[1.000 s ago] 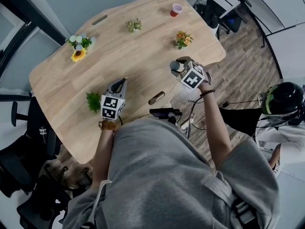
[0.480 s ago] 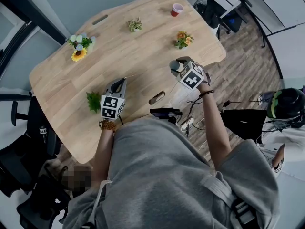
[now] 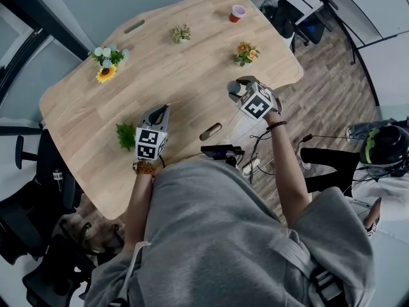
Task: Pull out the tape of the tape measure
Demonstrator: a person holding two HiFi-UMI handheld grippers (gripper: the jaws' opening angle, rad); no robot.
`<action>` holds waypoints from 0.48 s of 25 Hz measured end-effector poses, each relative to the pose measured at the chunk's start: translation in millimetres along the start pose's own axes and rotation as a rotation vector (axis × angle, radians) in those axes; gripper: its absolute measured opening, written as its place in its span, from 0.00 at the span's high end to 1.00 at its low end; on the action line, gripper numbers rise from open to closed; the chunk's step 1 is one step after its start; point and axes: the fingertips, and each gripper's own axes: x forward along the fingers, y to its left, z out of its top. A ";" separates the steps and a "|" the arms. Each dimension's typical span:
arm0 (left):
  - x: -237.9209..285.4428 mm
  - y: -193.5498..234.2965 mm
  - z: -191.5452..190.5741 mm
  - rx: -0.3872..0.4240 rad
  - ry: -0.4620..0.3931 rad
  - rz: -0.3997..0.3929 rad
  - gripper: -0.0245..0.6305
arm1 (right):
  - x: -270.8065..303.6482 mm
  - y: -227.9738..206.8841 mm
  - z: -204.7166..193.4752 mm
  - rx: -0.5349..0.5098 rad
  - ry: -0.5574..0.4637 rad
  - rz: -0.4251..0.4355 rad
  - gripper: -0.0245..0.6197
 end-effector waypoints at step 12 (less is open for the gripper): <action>0.3 2.5 -2.9 -0.014 0.009 0.002 0.95 | 3.0 -5.8 -5.3 0.021 0.010 -0.018 0.61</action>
